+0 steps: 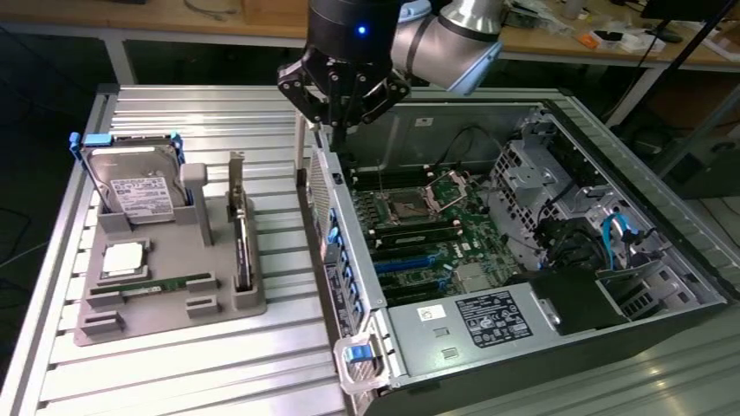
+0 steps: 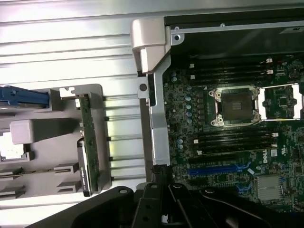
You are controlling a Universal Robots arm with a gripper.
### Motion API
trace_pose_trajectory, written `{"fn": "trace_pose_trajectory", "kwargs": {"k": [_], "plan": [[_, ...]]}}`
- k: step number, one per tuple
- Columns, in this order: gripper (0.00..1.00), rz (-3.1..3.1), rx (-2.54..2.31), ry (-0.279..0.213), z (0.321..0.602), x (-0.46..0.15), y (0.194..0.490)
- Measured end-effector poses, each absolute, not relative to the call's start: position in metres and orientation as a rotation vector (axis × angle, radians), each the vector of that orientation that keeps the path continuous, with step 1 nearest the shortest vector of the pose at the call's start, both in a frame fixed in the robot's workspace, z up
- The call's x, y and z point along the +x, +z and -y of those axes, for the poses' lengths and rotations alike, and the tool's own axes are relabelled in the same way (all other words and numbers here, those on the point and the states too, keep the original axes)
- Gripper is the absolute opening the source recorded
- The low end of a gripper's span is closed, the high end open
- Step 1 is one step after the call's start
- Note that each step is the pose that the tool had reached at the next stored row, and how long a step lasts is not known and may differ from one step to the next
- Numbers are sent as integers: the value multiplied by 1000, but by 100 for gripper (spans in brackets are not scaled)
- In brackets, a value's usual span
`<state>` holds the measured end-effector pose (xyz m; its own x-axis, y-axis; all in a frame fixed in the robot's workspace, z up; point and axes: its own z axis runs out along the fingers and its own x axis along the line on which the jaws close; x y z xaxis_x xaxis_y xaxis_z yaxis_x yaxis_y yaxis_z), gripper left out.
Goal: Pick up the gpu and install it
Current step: 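Reach for the gpu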
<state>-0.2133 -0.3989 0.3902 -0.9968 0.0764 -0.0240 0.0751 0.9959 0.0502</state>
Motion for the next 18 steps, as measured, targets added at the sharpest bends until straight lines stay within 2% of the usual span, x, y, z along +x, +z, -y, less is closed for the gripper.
{"fn": "trace_pose_trajectory", "kwargs": {"k": [18], "plan": [[11,-3112,118,89,399,-294,390]]}}
